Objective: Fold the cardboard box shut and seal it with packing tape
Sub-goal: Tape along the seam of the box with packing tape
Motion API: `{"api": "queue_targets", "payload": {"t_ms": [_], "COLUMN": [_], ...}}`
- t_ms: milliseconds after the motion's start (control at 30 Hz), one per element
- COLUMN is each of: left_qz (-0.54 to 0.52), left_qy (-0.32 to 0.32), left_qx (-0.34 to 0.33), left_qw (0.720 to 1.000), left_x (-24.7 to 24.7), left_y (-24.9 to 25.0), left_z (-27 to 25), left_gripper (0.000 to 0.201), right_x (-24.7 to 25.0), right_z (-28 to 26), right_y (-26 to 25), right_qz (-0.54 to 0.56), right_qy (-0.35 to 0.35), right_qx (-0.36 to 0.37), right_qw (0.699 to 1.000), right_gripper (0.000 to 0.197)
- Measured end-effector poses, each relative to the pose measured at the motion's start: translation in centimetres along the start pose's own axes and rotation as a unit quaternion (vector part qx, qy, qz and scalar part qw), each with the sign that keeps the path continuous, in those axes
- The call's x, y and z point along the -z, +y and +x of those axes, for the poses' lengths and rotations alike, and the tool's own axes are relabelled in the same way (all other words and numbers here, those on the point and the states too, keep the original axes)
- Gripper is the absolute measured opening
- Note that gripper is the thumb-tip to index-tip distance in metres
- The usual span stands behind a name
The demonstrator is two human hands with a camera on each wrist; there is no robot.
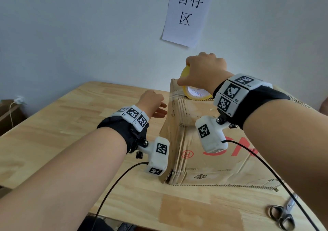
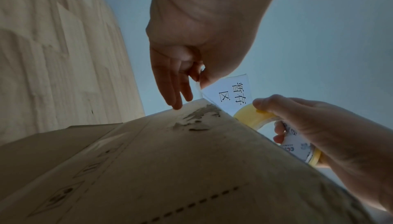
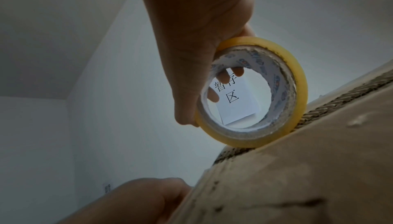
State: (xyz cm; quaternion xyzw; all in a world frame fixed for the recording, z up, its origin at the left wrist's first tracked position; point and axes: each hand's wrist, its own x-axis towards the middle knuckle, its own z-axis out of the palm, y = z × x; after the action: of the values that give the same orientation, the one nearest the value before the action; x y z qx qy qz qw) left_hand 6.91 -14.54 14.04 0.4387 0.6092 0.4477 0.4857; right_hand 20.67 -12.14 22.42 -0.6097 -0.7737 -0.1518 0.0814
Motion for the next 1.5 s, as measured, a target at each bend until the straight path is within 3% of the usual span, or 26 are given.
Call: {"api": "queue_targets", "payload": {"t_ms": [333, 533, 867, 967, 1033, 1133, 1200, 1267, 1400, 1500], "left_qz": [0.096, 0.157, 0.151, 0.261, 0.305, 0.151, 0.032, -0.017, 0.032, 0.127], "left_qy": [0.011, 0.004, -0.042, -0.074, -0.047, 0.010, -0.016, -0.045, -0.063, -0.082], "left_qx": [-0.007, -0.037, 0.010, 0.017, -0.017, -0.104, -0.093, -0.046, 0.015, -0.015], "left_qw": [0.995, 0.987, 0.988, 0.962, 0.951, 0.983, 0.995, 0.998, 0.997, 0.988], "left_x": [0.0, -0.2, -1.0, -0.3, 0.0, 0.2, -0.3, -1.2, -2.2, -2.0], "left_y": [-0.6, -1.3, -2.0, -2.1, -2.4, -1.1, 0.4, 1.3, 1.0, 0.1], "left_z": [1.1, 1.6, 1.4, 1.4, 1.7, 1.6, 1.2, 0.7, 0.2, 0.1], "left_gripper": [0.009, 0.022, 0.043, 0.040, 0.027, 0.014, 0.020, 0.030, 0.033, 0.032], "right_x": [0.0, 0.0, -0.2, -0.2, -0.2, -0.2, -0.2, -0.1, 0.0, 0.2], "right_z": [0.2, 0.2, 0.3, 0.3, 0.2, 0.3, 0.2, 0.1, 0.2, 0.2], "right_y": [0.1, 0.2, 0.4, 0.5, 0.6, 0.6, 0.7, 0.8, 0.9, 1.0], "right_qz": [0.003, 0.001, 0.004, 0.006, 0.006, 0.006, 0.007, 0.010, 0.045, 0.066], "right_qy": [-0.006, -0.009, -0.010, -0.004, -0.004, -0.004, -0.007, -0.015, -0.033, -0.038], "right_qx": [0.001, 0.003, 0.002, 0.003, 0.005, 0.007, 0.007, 0.006, -0.010, -0.019], "right_qw": [1.000, 1.000, 1.000, 1.000, 1.000, 1.000, 1.000, 1.000, 0.998, 0.997], "right_gripper": [0.053, 0.055, 0.058, 0.057, 0.057, 0.057, 0.058, 0.060, 0.056, 0.052]}}
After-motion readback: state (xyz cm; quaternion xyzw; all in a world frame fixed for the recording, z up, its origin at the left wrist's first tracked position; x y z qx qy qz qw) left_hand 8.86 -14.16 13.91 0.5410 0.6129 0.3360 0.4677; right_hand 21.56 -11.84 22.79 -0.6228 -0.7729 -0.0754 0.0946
